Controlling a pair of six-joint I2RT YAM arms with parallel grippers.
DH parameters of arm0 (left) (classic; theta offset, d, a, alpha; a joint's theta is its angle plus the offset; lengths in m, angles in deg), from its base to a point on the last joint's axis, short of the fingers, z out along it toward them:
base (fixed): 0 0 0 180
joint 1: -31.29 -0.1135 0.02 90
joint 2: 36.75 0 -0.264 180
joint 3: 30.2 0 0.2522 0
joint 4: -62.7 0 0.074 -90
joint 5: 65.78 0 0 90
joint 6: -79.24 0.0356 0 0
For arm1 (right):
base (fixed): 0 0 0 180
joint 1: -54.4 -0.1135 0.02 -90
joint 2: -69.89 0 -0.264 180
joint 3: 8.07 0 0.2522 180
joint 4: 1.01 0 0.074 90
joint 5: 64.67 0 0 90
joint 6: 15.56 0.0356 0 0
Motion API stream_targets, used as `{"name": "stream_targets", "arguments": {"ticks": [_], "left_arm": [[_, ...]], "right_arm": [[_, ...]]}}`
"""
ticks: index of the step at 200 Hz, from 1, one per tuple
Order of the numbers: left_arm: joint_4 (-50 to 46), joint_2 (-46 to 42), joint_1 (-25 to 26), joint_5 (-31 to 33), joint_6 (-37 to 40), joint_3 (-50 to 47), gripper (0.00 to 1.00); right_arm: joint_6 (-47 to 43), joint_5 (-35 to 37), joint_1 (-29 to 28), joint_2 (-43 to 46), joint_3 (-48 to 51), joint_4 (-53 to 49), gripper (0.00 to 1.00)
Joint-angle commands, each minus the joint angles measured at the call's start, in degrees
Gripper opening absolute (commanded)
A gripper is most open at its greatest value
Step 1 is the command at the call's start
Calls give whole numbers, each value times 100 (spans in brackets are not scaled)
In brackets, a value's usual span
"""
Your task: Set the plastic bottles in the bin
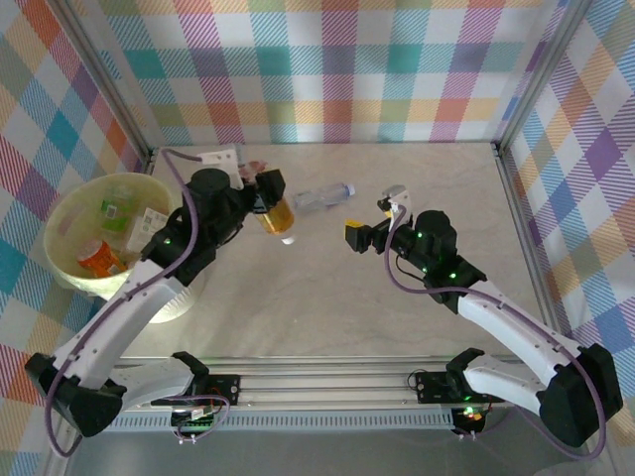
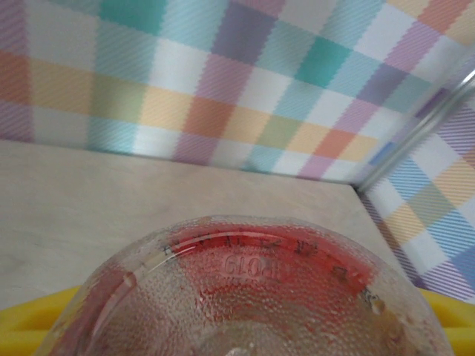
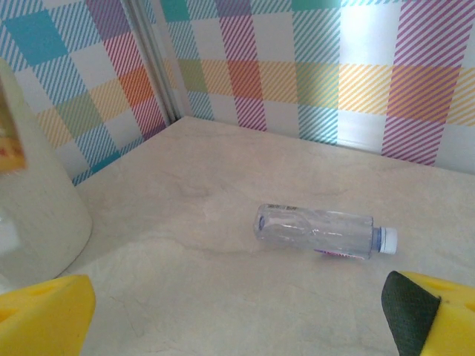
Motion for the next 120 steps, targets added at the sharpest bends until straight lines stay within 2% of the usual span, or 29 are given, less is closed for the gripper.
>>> {"name": "stream_targets", "arguments": {"ticks": [1, 14, 49, 94, 120], "left_arm": [[-838, -404, 21, 789, 684, 454, 57], [-1105, -526, 20, 1088, 846, 666, 57], [-1706, -721, 18, 2020, 1305, 1183, 56], [-1880, -656, -4, 3873, 1969, 1556, 56], [-1825, -457, -158, 4659, 2472, 1754, 56]], "right_arm": [[-142, 104, -23, -46, 223, 733, 100], [-144, 128, -18, -64, 332, 969, 100], [-211, 104, -24, -202, 192, 780, 100], [-215, 76, -25, -385, 135, 912, 100], [-193, 79, -25, -474, 60, 857, 100]]}}
